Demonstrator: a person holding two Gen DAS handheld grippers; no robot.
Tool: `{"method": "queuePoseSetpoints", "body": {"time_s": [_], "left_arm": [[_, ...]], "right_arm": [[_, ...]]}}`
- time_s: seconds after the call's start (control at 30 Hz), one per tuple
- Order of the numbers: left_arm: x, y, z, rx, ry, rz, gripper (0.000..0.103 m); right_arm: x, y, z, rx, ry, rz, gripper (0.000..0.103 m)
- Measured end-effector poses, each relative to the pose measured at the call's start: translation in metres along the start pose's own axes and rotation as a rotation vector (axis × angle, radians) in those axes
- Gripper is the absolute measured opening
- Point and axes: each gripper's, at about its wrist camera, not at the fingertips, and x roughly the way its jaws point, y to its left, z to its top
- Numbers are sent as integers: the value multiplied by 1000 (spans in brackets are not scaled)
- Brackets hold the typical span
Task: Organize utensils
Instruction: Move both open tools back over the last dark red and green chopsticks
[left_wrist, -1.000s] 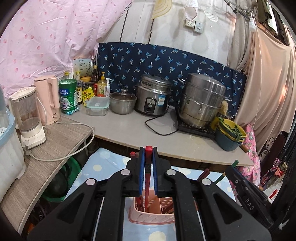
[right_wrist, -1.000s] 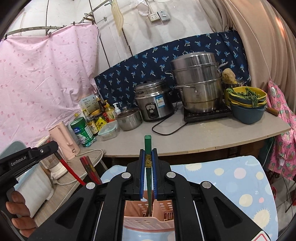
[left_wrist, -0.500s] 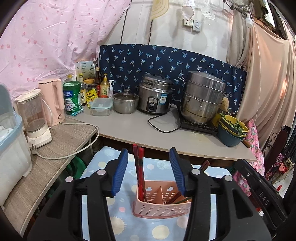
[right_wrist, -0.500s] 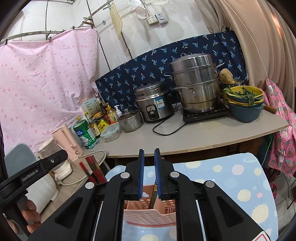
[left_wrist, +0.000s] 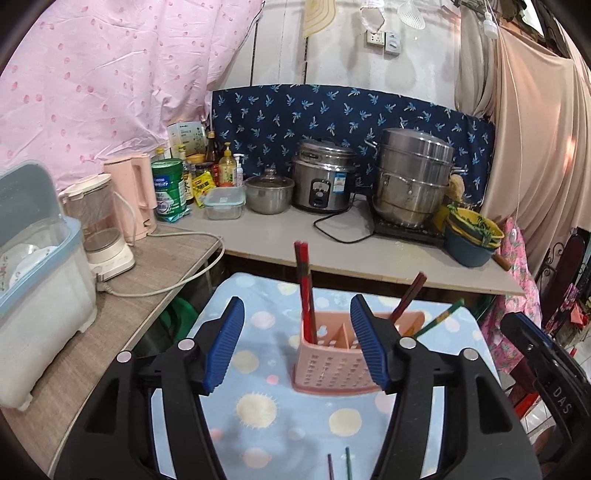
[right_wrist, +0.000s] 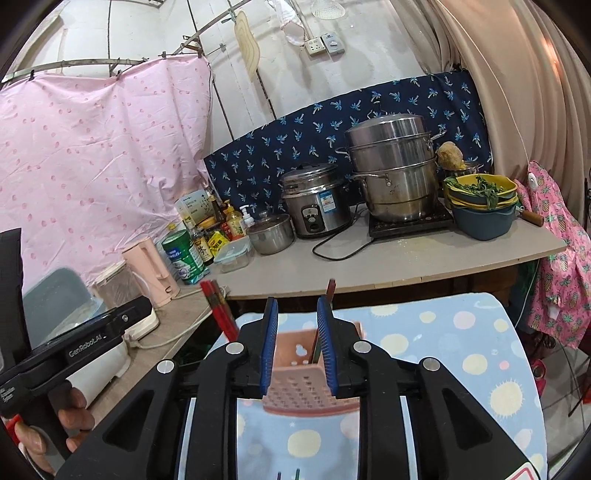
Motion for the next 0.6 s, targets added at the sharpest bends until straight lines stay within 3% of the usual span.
{"method": "queuePoseSetpoints", "body": {"time_s": [0.2,0.33,0.6], "left_arm": [[-20,5,-37,29,43,13,58],[-29,7,-67,51,81,22,58],[-41,12,-131,71,173,27,58]], "right_arm": [[-30,7,-32,-49,29,-12,23],[-50,13,-57,-82,57,-18,30],[-79,22,-118,-116,141,-34,30]]}}
